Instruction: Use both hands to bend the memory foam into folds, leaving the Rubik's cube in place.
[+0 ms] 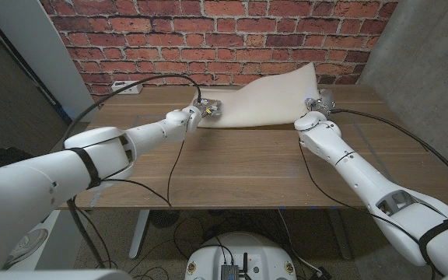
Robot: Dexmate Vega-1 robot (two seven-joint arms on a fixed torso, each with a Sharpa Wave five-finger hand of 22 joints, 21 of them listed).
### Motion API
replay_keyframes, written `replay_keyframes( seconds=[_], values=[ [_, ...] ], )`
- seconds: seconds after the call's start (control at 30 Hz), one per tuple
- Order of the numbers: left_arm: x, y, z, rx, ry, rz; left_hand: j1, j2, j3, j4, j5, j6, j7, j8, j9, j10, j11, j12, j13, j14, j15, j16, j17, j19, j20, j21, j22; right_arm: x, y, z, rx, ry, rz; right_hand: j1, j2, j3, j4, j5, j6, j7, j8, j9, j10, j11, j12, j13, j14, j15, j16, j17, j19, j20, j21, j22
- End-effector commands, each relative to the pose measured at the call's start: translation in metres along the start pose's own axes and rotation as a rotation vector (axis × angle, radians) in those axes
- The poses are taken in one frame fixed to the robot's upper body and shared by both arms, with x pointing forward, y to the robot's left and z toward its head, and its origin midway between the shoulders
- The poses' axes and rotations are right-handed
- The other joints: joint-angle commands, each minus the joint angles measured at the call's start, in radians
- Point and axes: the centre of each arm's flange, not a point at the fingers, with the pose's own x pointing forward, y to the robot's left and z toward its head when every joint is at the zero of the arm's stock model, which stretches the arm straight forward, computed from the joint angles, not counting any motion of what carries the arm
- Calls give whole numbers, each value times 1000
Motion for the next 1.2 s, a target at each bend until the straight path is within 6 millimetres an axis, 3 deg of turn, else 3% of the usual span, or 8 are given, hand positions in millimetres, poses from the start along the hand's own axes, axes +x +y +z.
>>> replay_keyframes(
  seconds=[0.03,0.5,1.2],
  values=[
    [-23,8,25,-31,-104,25,-9,0,9,0,5,1,-2,4,4,6,-6,10,3,16,-19,9,0,19,-2,8,1,-17,-29,17,-160,-98,-42,-3,-12,8,-1,5,22,6,14,12,9,4,-6,8,23,-119,113,65,-6,-74,18,11],
    [-43,11,42,-43,-198,-27,-4,-1,23,-13,4,28,-11,12,4,36,-15,20,3,43,-33,12,-3,39,-7,11,1,-41,-40,40,-446,-248,-15,-3,-12,8,-1,5,22,6,14,12,9,4,-6,8,23,-119,113,65,-6,-74,18,11],
    [-52,19,43,-63,-246,-69,6,-4,39,-30,3,45,-4,12,3,51,-10,20,3,60,-32,9,-5,52,-5,10,1,-46,-74,79,-761,-387,-32,-3,-12,8,-1,5,22,6,14,12,9,4,-6,8,23,-119,113,65,-6,-74,18,11]
  ],
)
